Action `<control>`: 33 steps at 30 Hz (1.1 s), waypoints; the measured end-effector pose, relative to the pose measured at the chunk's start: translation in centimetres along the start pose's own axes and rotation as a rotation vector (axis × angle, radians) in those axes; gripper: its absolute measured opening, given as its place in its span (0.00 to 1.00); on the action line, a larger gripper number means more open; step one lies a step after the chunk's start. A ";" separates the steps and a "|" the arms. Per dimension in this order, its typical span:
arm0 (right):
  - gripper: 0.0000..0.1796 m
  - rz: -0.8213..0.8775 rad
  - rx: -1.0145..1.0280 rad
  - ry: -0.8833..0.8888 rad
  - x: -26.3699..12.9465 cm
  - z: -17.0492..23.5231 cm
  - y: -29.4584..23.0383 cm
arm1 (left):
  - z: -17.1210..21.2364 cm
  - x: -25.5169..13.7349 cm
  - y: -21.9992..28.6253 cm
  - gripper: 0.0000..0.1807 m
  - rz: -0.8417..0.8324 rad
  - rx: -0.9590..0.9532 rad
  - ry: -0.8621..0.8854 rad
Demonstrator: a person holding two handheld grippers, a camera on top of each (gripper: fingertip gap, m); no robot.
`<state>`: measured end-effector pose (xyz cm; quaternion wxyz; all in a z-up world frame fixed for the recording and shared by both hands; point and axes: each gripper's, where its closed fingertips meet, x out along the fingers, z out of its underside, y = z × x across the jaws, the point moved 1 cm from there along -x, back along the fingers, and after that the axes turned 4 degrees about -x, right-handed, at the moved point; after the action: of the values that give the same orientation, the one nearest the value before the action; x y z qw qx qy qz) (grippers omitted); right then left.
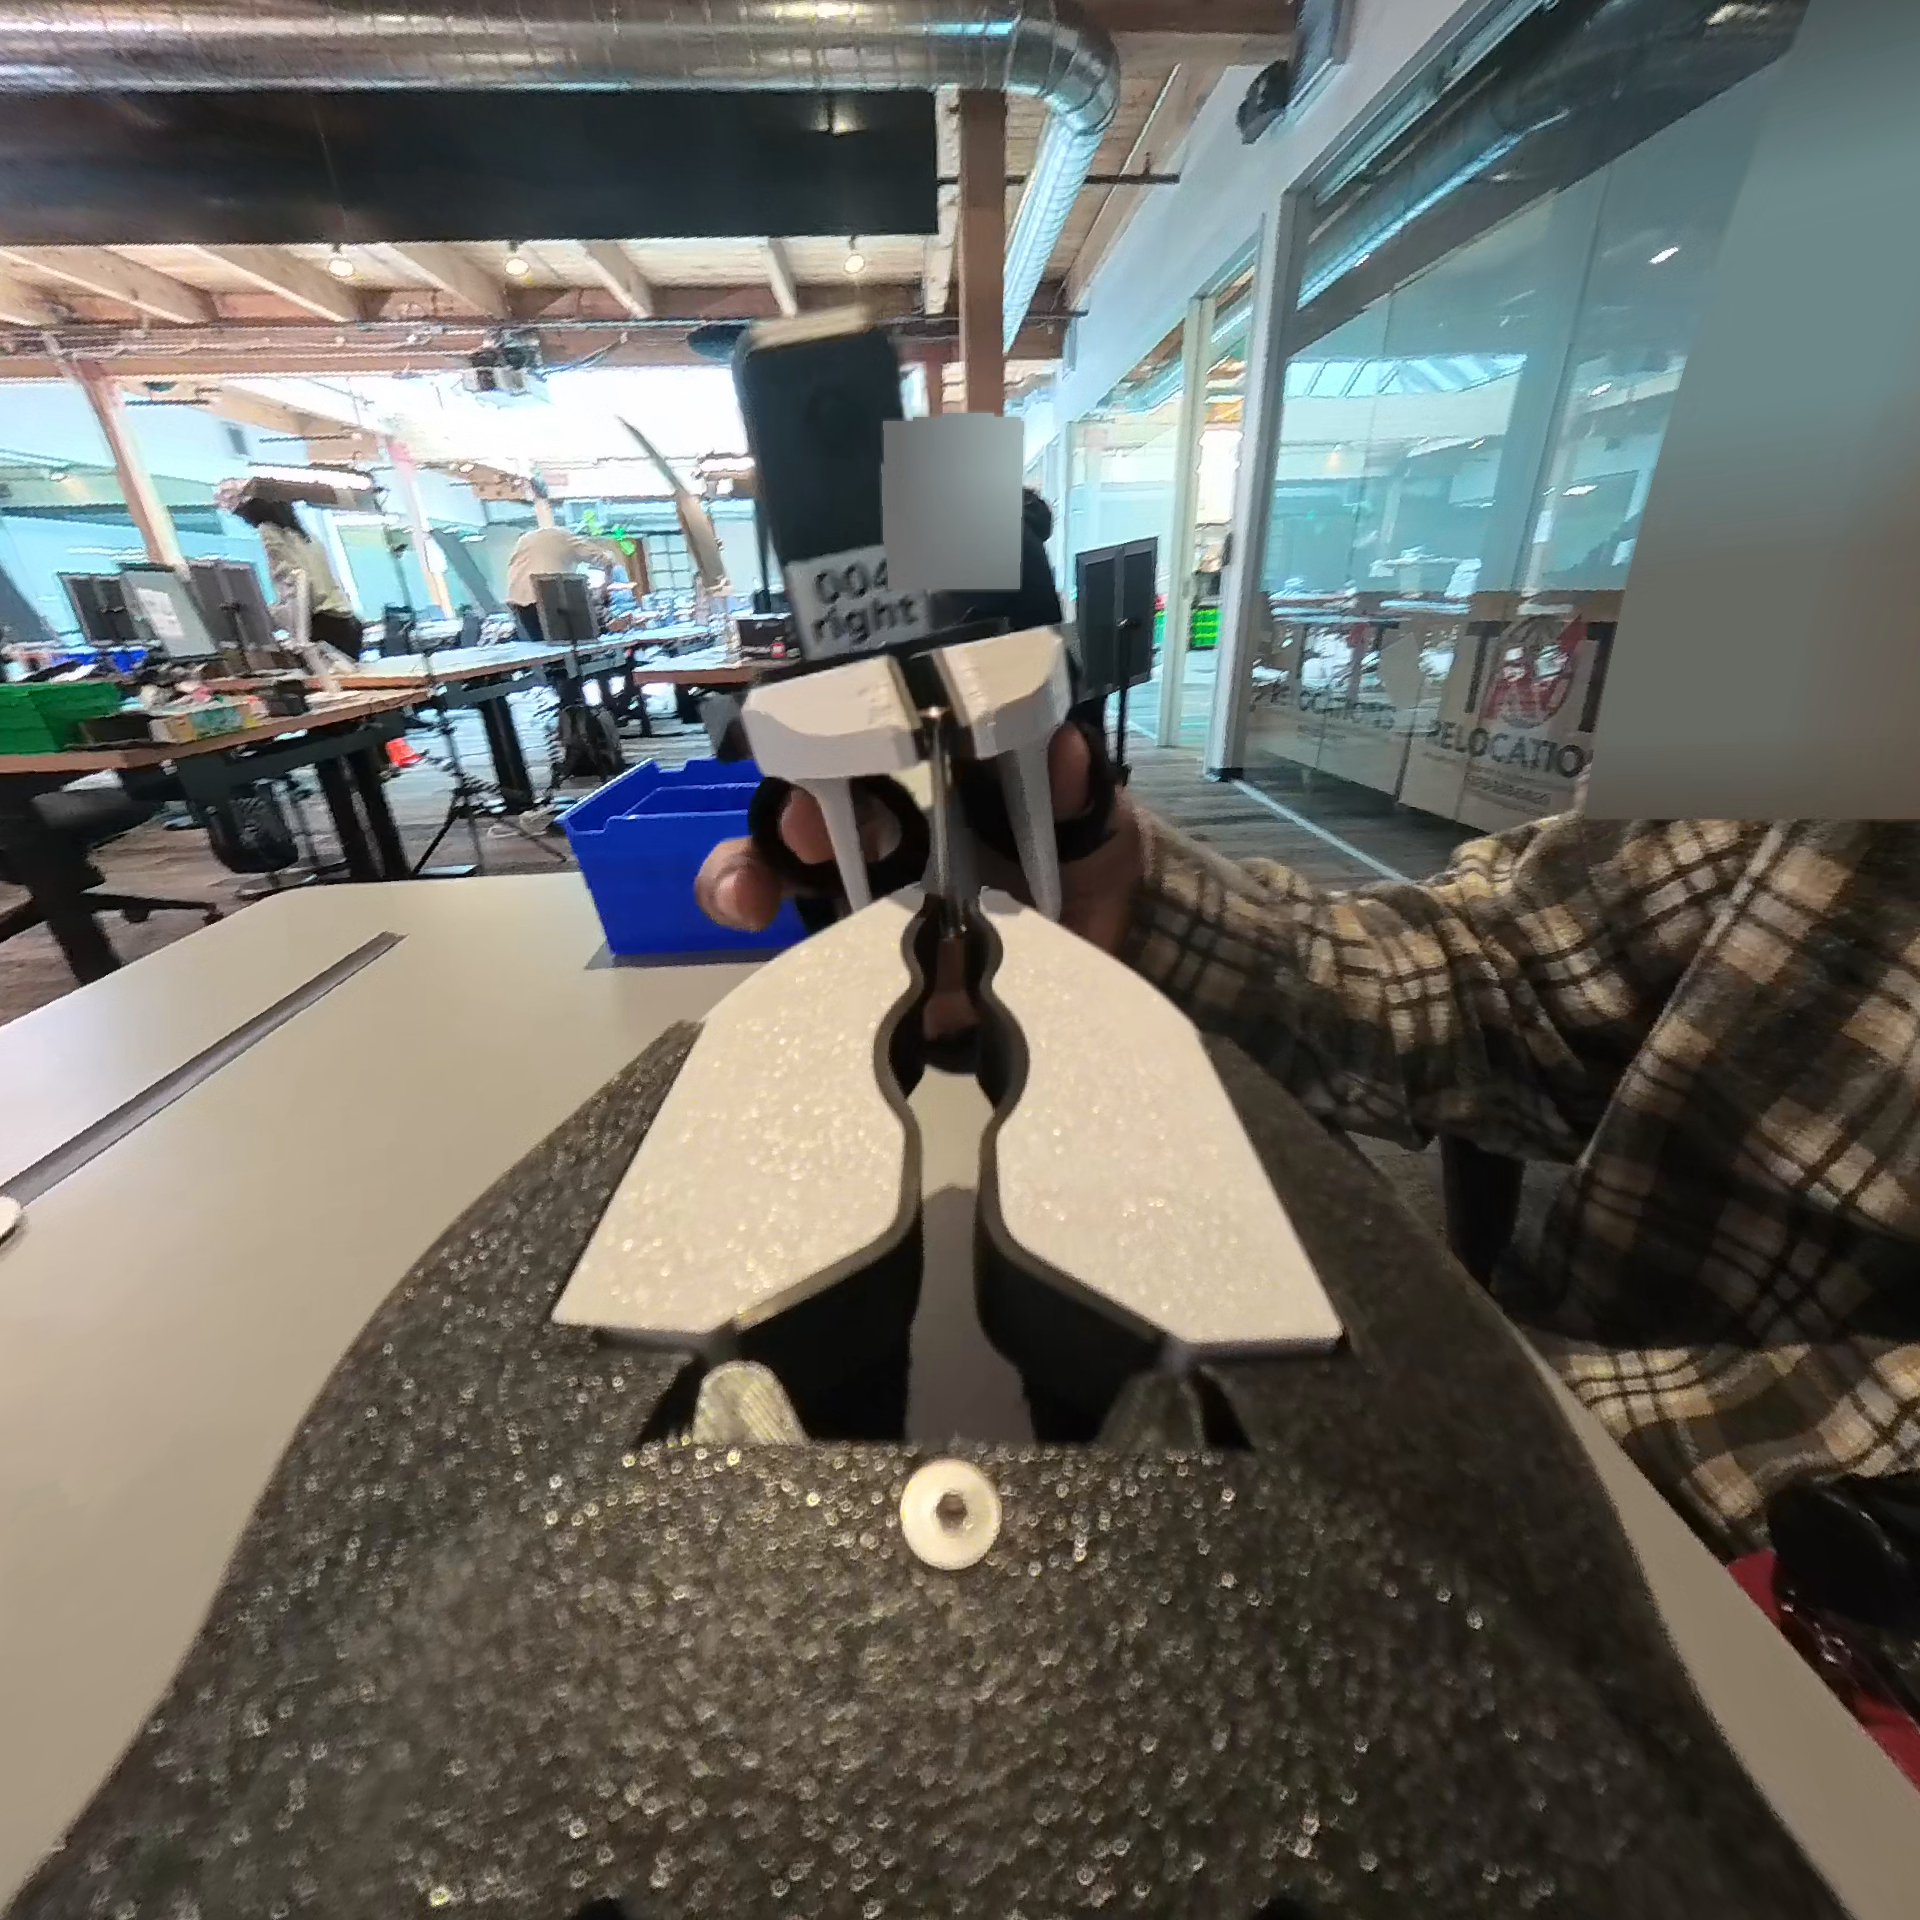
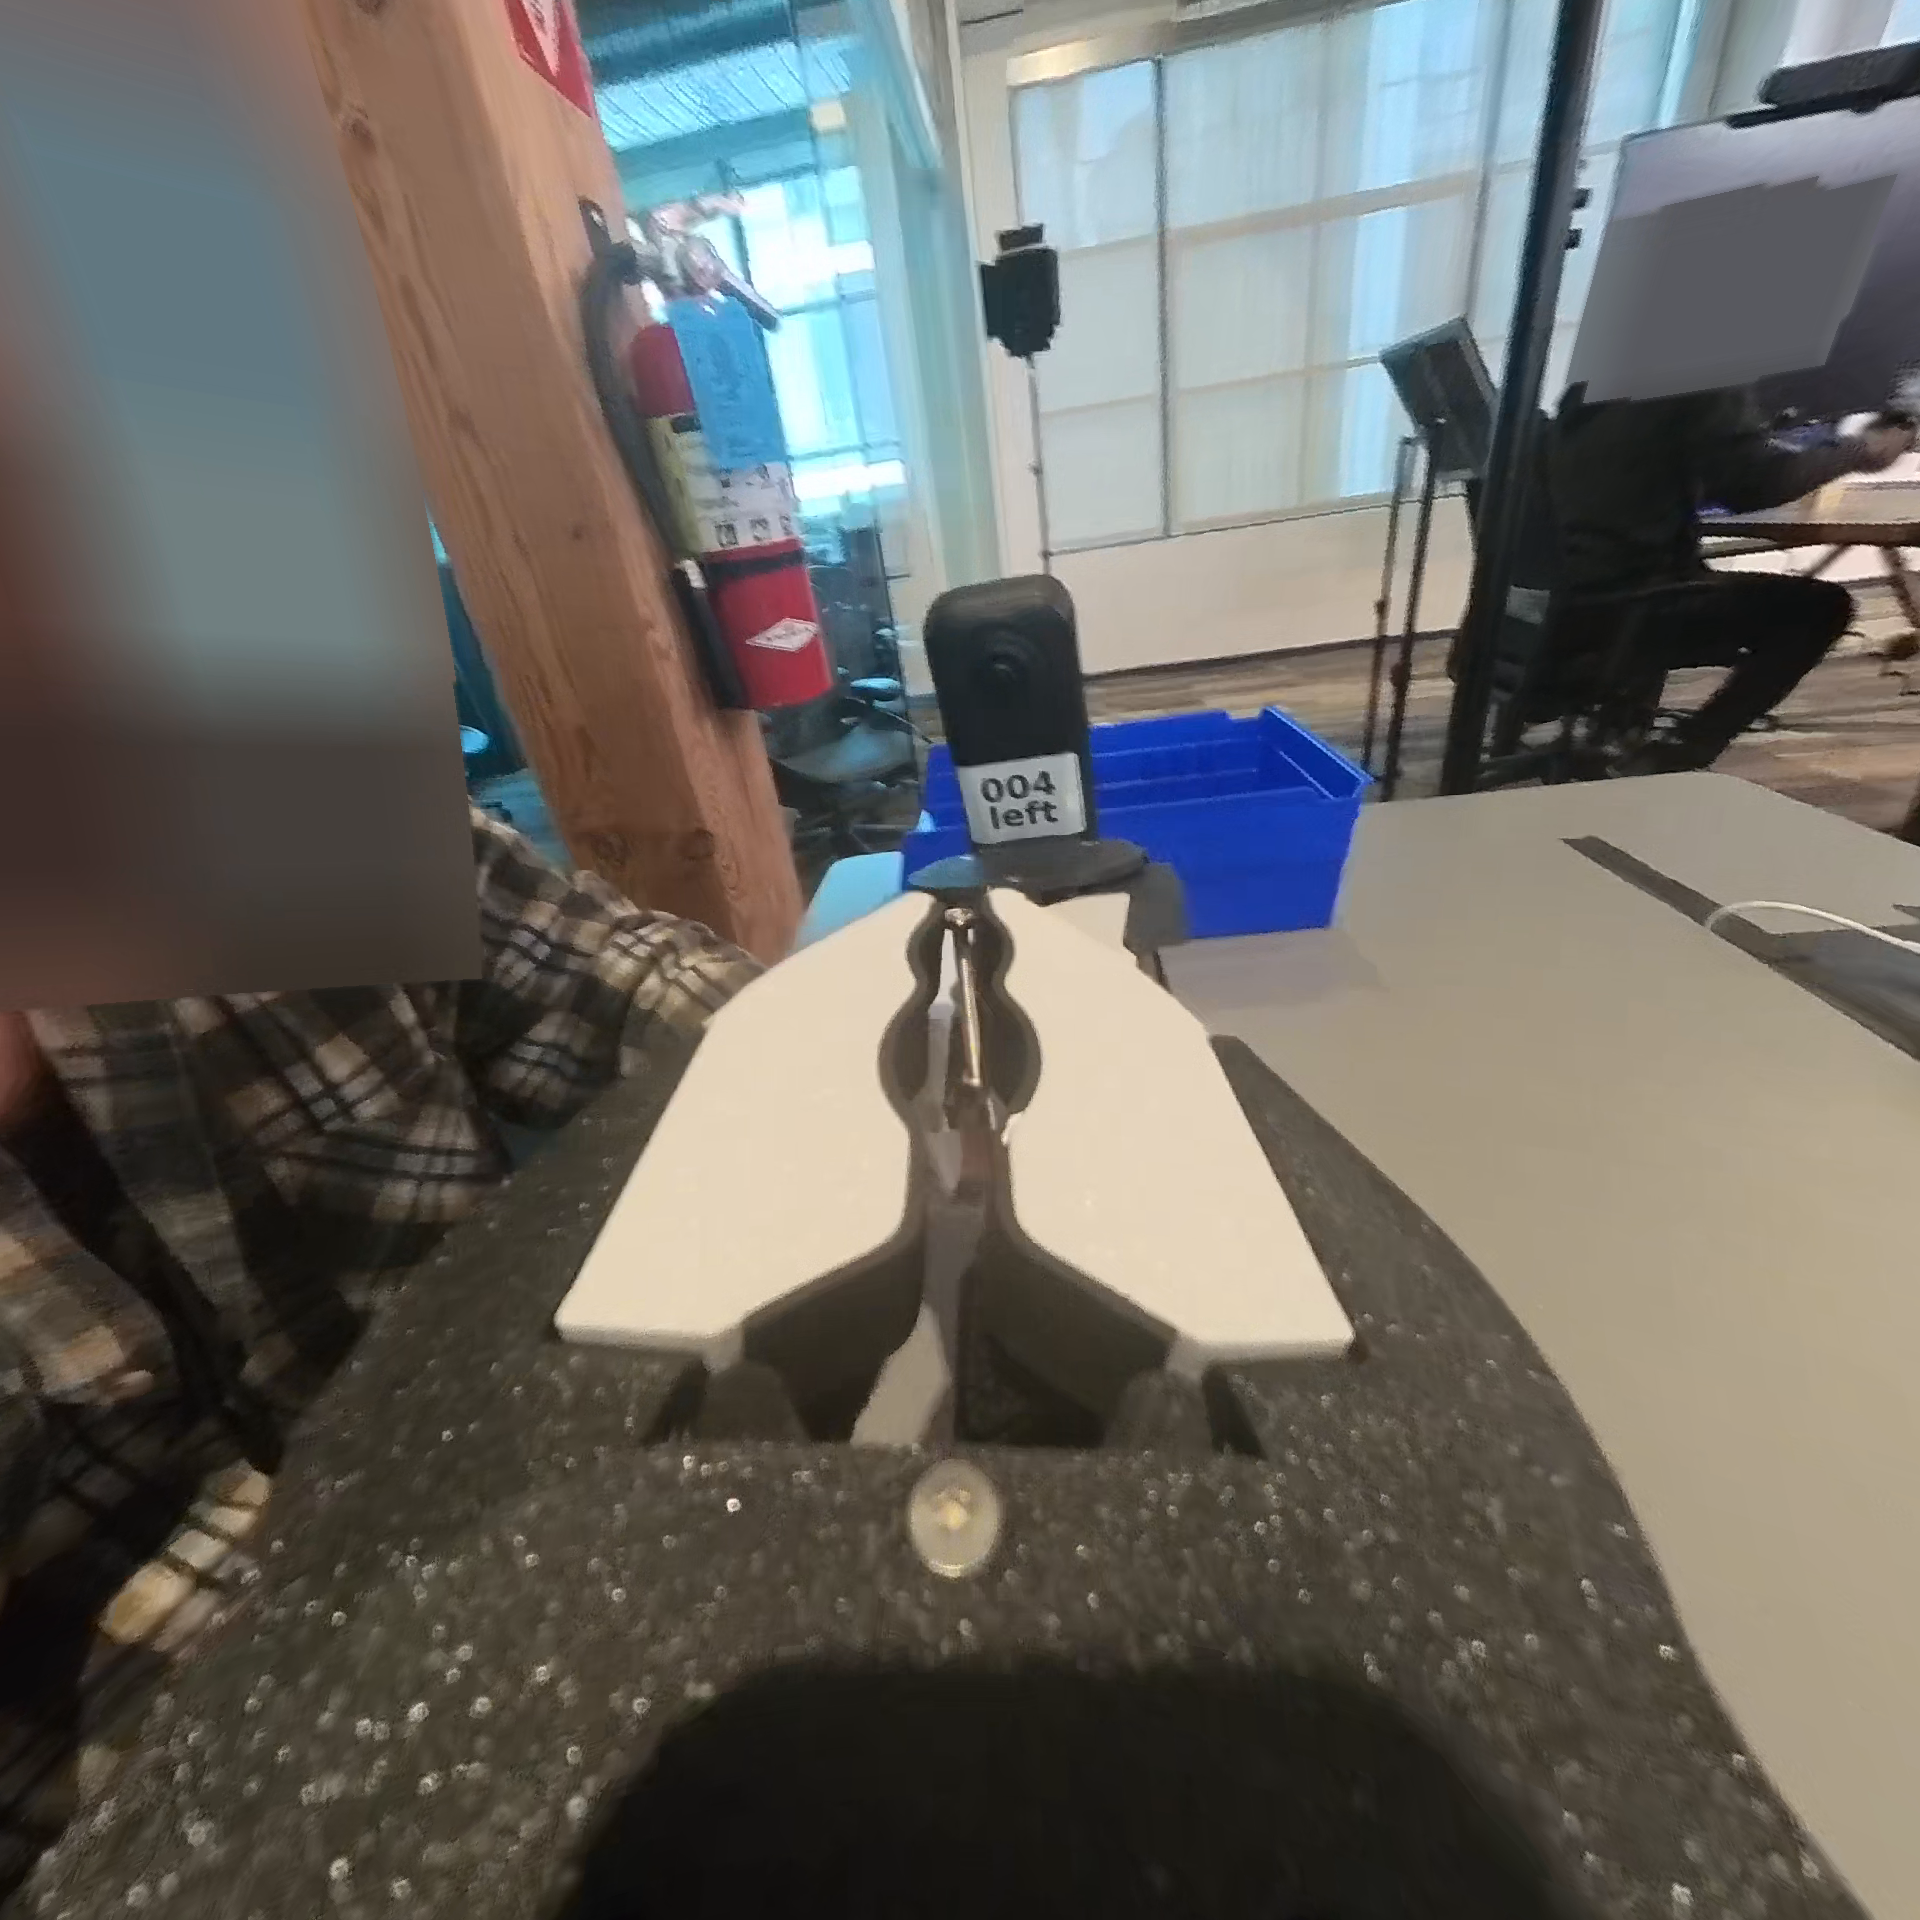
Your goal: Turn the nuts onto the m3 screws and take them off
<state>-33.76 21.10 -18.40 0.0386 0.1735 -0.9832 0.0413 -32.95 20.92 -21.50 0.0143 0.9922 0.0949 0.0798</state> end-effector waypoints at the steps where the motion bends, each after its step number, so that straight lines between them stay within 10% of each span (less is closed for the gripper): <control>1: 0.03 -0.018 0.010 0.012 0.0 -0.1 -0.1 | -0.1 0.0 0.1 0.02 0.010 -0.004 0.005; 33: 0.03 -0.050 0.051 0.024 -0.1 -0.2 0.0 | -0.2 -0.1 0.1 0.02 -0.004 0.015 0.017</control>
<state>-33.63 21.18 -18.20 0.0472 0.1986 -0.9766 0.0677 -33.04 20.83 -21.27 0.0064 0.9914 0.0974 0.0875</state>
